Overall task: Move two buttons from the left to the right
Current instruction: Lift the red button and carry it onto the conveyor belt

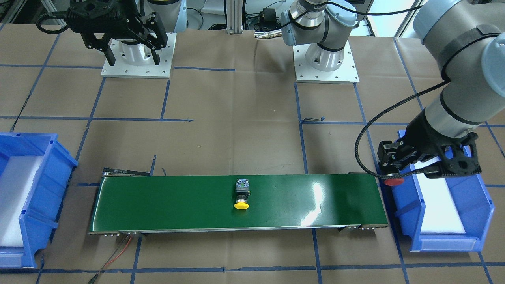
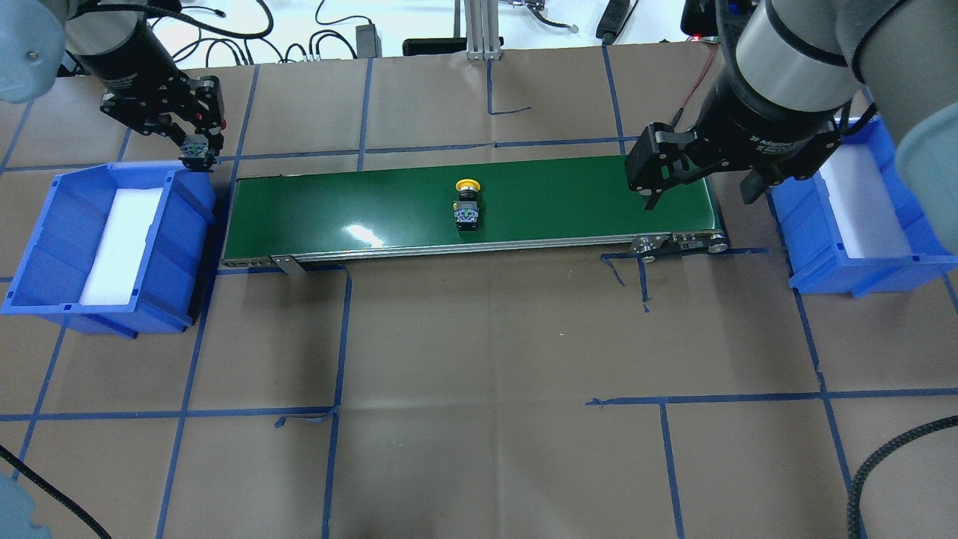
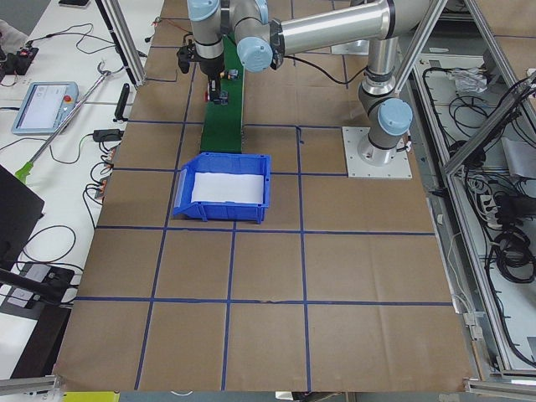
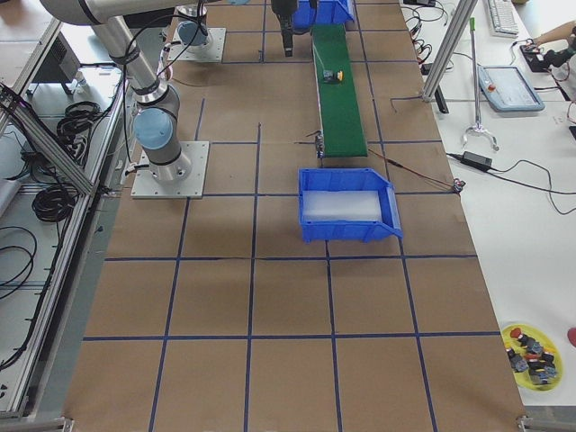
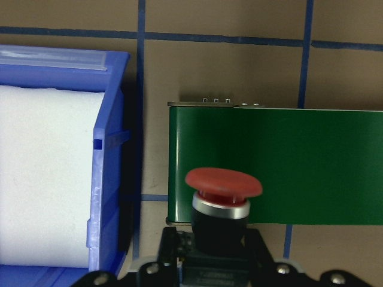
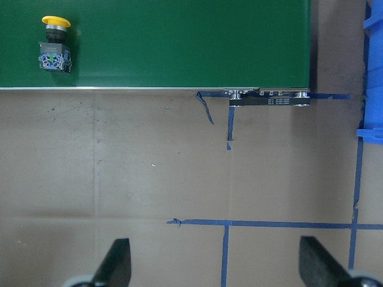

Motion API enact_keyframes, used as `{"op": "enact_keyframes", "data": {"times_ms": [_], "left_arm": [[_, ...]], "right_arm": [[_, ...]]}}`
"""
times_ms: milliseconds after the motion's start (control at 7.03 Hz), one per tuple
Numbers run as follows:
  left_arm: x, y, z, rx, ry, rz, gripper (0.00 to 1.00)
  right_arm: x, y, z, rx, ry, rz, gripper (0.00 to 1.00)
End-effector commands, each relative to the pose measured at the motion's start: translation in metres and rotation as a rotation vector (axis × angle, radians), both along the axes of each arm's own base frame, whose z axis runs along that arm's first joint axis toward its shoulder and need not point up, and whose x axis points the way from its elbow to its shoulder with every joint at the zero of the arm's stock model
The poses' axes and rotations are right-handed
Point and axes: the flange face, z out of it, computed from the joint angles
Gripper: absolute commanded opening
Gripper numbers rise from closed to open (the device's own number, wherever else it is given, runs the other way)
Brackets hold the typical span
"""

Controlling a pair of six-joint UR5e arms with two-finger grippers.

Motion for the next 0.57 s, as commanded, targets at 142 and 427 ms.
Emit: {"op": "enact_keyframes", "data": {"times_ms": [142,427], "left_arm": [[-0.032,0.016,-0.031,0.031,-0.016,0.074,0.13],[-0.033,0.018,-0.066,-0.016,-0.020,0.069,0.13]], "right_arm": [[0.000,0.000,-0.002,0.007,0.002,0.000,1.00],[0.000,-0.001,-0.002,0.007,0.002,0.000,1.00]]}}
